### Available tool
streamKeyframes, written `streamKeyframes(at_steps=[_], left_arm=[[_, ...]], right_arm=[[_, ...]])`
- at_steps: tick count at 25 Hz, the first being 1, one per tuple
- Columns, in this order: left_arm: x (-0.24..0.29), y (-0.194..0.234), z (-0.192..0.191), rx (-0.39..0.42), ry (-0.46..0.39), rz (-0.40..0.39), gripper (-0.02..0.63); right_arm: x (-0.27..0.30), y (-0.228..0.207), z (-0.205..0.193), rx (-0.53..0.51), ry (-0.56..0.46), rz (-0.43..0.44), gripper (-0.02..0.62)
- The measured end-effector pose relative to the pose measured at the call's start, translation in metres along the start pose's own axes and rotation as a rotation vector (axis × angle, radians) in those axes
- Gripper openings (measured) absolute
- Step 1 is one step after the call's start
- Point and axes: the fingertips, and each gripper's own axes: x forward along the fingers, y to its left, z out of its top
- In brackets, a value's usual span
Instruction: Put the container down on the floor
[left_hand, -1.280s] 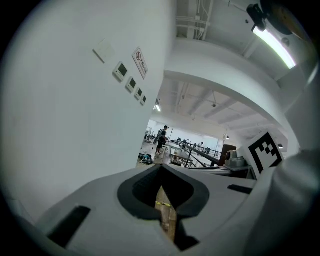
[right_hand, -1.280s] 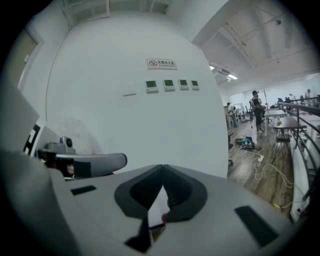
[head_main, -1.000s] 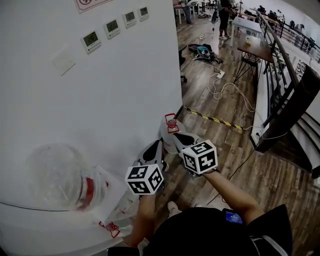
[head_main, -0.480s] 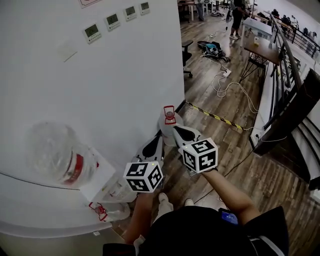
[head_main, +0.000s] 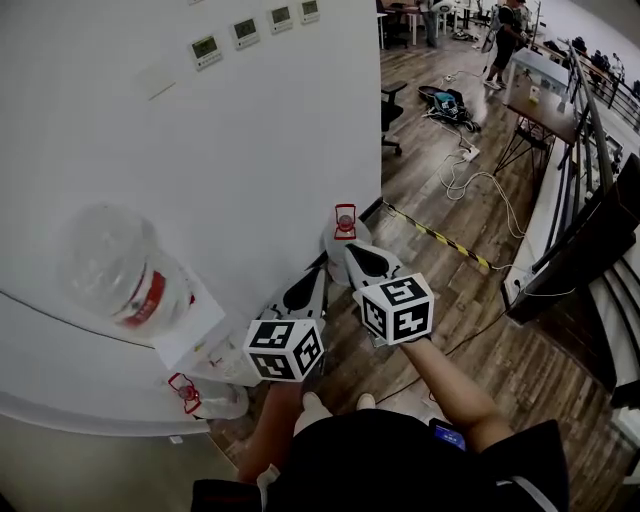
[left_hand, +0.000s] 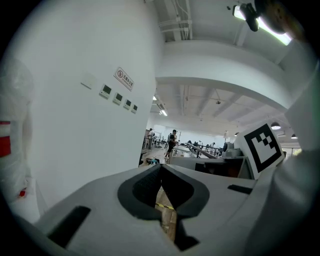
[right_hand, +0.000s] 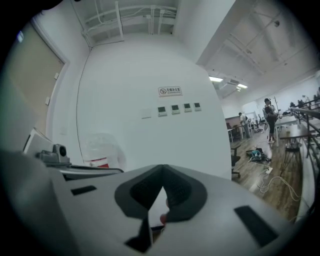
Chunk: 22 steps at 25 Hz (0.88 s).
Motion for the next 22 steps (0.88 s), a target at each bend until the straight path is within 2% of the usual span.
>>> streamKeyframes(at_steps=[8,22], left_arm=[[0.0,-0.024,0.013,0.066,-0.028,0.006,0.017],[-0.015,-0.024,0.023,0.067,-0.053,-0.019,0.018]], right_arm=[[-0.023,-0.005,0.007,-0.049,-0.006,0.015,0.028],[-0.037,0.009,0.009,-0.038,-0.02,-0.002,0.029]])
